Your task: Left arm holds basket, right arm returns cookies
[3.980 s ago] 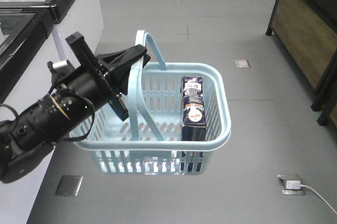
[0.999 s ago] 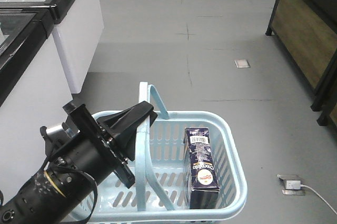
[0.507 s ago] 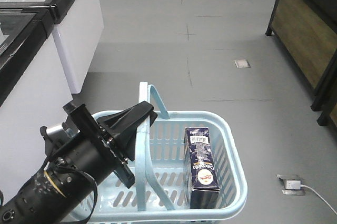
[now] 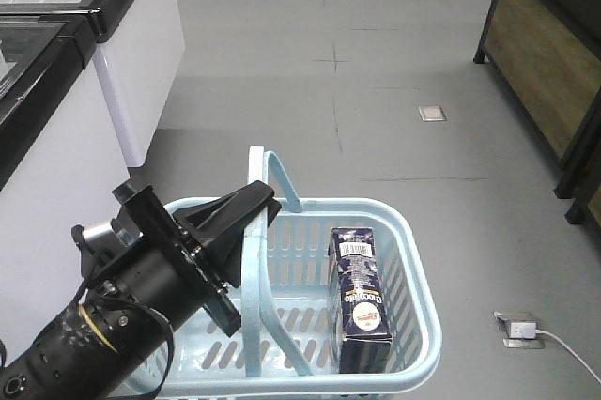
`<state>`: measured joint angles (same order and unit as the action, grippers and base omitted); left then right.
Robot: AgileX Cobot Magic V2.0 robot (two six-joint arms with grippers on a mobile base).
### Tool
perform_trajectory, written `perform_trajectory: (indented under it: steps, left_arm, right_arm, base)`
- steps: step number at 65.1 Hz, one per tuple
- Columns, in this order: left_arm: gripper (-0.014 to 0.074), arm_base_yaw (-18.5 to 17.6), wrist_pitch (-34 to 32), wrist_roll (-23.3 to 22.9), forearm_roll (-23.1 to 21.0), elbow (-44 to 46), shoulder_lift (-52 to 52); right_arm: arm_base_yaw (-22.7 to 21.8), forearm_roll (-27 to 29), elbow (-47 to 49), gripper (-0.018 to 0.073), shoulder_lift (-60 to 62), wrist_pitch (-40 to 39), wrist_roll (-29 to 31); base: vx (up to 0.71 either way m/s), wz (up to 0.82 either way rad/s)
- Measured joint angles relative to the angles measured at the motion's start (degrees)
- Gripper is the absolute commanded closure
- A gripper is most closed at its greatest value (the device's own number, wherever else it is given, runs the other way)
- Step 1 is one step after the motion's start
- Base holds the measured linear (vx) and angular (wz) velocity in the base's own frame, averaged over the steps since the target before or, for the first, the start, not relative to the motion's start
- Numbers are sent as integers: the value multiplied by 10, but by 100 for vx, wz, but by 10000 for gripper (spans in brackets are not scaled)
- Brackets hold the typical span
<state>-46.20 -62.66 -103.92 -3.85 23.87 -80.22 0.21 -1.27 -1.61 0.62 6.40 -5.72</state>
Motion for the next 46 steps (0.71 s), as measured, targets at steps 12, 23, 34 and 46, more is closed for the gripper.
perform_trajectory:
  steps: [12, 23, 34, 46]
  left_arm:
    - [599, 0, 0, 0, 0, 0, 0]
    - [599, 0, 0, 0, 0, 0, 0]
    - [599, 0, 0, 0, 0, 0, 0]
    - [599, 0, 0, 0, 0, 0, 0]
  right_arm:
    - [0, 0, 0, 565, 0, 0, 0]
    - [0, 0, 0, 565, 0, 0, 0]
    - [0, 0, 0, 565, 0, 0, 0]
    - [0, 0, 0, 565, 0, 0, 0]
  base:
    - [0, 0]
    - [0, 0]
    - [0, 0]
    - [0, 0]
